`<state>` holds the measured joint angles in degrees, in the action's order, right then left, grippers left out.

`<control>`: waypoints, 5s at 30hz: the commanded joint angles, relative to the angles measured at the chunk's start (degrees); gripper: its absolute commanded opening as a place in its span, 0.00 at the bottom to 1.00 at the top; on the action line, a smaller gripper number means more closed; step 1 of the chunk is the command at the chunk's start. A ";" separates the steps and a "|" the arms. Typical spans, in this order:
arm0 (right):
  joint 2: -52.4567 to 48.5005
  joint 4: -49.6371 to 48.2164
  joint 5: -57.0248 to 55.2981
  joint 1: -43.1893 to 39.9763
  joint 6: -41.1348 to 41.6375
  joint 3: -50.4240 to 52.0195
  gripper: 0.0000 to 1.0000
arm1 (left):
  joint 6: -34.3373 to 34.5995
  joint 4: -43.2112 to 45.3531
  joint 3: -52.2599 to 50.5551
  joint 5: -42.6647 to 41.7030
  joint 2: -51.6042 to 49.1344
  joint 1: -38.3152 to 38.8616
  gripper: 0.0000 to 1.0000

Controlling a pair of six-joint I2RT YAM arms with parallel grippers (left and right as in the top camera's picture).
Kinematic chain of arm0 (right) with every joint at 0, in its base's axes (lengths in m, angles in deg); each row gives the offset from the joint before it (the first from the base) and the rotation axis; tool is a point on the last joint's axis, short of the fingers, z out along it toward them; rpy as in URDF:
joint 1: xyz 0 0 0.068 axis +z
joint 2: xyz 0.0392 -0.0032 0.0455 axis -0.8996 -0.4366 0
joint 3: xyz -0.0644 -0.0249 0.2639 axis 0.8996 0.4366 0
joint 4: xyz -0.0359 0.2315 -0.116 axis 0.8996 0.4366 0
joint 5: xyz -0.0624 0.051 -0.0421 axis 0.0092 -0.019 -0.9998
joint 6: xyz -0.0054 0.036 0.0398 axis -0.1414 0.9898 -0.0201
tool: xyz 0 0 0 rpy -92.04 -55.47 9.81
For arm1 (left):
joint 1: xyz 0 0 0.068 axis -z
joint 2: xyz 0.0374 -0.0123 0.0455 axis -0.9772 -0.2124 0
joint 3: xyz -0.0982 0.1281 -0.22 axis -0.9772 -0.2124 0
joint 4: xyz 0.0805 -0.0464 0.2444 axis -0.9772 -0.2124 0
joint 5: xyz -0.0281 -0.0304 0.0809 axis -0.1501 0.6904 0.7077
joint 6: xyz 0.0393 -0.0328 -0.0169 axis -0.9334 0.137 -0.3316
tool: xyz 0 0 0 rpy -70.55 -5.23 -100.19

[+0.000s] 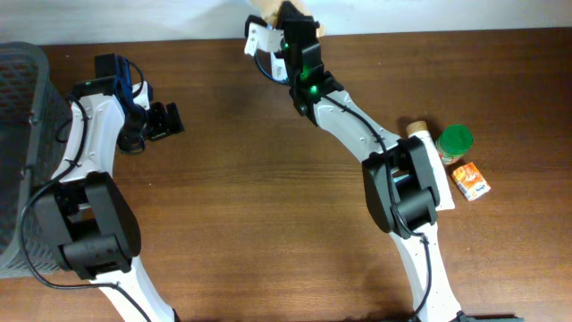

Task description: Scan the item barcode

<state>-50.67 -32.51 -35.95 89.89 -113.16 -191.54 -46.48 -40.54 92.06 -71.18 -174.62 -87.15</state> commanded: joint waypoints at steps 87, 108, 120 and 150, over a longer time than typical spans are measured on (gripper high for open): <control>33.62 103.95 13.49 -32.30 93.83 -0.72 0.04 | -0.50 -0.07 0.66 0.22 1.55 -0.15 0.99; 29.14 111.43 11.96 -37.53 92.06 -0.96 0.52 | -0.48 -0.07 0.66 0.22 1.55 -0.15 0.99; 37.55 116.34 31.78 -37.03 75.34 -10.56 0.74 | -0.48 -0.07 0.66 0.22 1.55 -0.15 0.99; 67.76 112.21 28.26 -25.83 74.60 -3.87 0.98 | -0.48 -0.07 0.66 0.22 1.55 -0.15 0.99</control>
<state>15.47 83.96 -6.18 64.01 -38.17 -200.02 -46.48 -40.69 92.06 -70.96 -174.62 -87.15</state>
